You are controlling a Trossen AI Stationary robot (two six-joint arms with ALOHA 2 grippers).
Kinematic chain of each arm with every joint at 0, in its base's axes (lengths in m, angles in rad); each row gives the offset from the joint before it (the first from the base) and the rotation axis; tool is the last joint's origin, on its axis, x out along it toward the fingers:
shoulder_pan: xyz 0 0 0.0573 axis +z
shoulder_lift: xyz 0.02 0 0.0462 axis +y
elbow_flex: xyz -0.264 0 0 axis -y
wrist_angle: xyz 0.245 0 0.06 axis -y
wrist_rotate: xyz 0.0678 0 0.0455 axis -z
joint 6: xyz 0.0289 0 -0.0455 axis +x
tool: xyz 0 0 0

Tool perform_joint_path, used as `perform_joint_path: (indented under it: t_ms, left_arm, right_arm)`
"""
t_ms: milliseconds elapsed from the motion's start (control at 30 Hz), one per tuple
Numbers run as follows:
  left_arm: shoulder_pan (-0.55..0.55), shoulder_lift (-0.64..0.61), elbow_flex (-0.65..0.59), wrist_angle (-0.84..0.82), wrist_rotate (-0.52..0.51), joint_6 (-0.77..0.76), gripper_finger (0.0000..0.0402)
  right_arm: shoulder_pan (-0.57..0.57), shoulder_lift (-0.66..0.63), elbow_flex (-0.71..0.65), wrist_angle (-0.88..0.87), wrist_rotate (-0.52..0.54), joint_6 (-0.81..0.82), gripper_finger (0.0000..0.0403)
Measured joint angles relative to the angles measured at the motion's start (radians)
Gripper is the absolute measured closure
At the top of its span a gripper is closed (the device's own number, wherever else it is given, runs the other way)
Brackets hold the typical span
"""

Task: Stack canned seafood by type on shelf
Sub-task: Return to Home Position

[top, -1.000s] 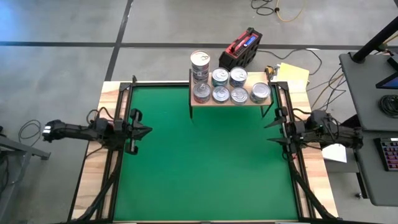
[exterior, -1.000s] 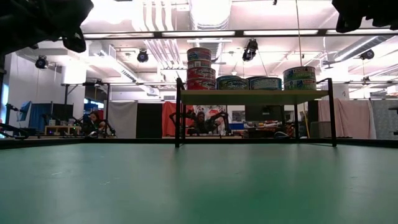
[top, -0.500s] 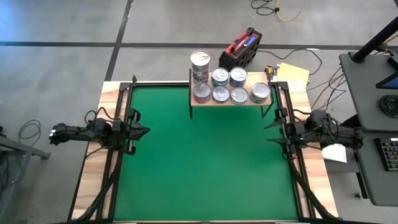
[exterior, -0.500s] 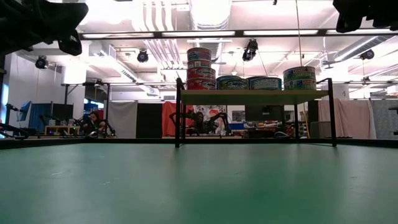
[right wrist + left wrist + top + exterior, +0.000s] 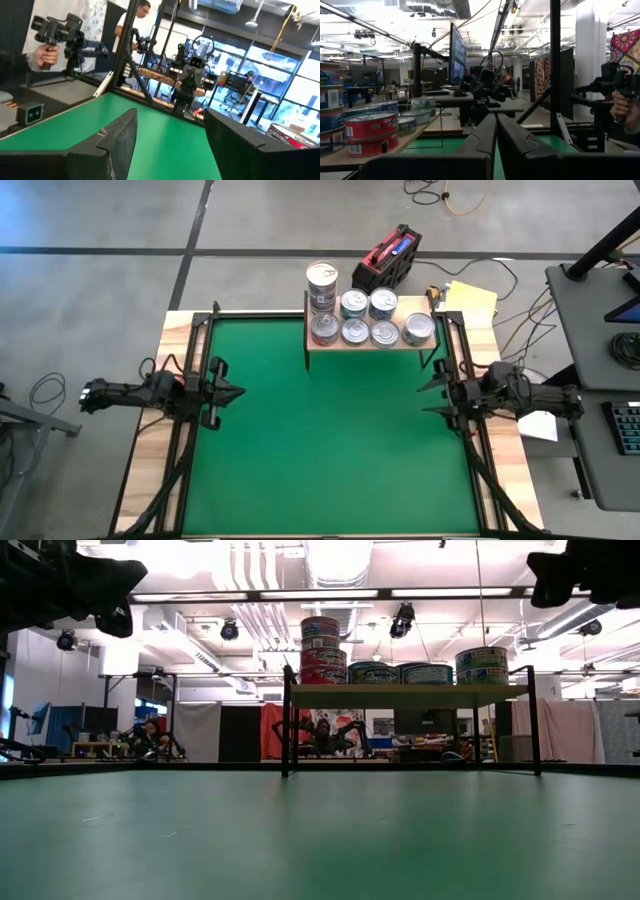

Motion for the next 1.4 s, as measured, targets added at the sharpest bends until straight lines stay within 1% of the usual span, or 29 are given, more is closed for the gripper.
perform_joint_path:
  t_ms: [167, 267, 500, 633, 800, 933, 1067, 1300, 1400]
  left_arm:
    - [0.000, 0.000, 0.000, 0.009, -0.002, -0.001, 0.0402]
    - [0.000, 0.000, 0.000, 0.006, -0.002, -0.002, 0.0402]
    - [0.000, 0.000, 0.000, 0.004, -0.002, 0.033, 0.0402]
    - [0.000, 0.000, 0.000, 0.004, -0.003, 0.059, 0.0402]
    - [0.000, 0.007, 0.000, 0.003, -0.003, 0.081, 0.0402]
    - [0.000, 0.009, 0.001, -0.007, -0.003, 0.081, 0.0402]
    - [0.000, 0.009, 0.003, -0.010, -0.003, 0.081, 0.0402]
    - [0.000, 0.009, 0.004, -0.011, -0.003, 0.081, 0.0402]
    - [0.000, 0.012, 0.005, -0.011, -0.003, 0.081, 0.0402]
  right_arm:
    - [0.000, 0.000, -0.036, 0.071, 0.003, 0.004, 0.0184]
    - [0.000, 0.000, -0.042, 0.068, 0.018, -0.007, 0.0184]
    - [0.000, 0.000, -0.062, 0.072, 0.018, -0.047, 0.0184]
    - [0.000, 0.000, -0.084, 0.157, 0.018, -0.046, 0.0184]
    - [0.000, 0.000, -0.144, 0.211, 0.018, -0.024, 0.0184]
    - [0.000, 0.002, -0.155, 0.213, 0.016, -0.005, 0.0184]
    - [0.000, 0.001, -0.155, 0.218, -0.017, -0.007, 0.0184]
    - [0.000, 0.013, -0.156, 0.221, -0.017, -0.021, 0.0184]
    - [0.000, 0.016, -0.156, 0.218, -0.017, 0.001, 0.0184]
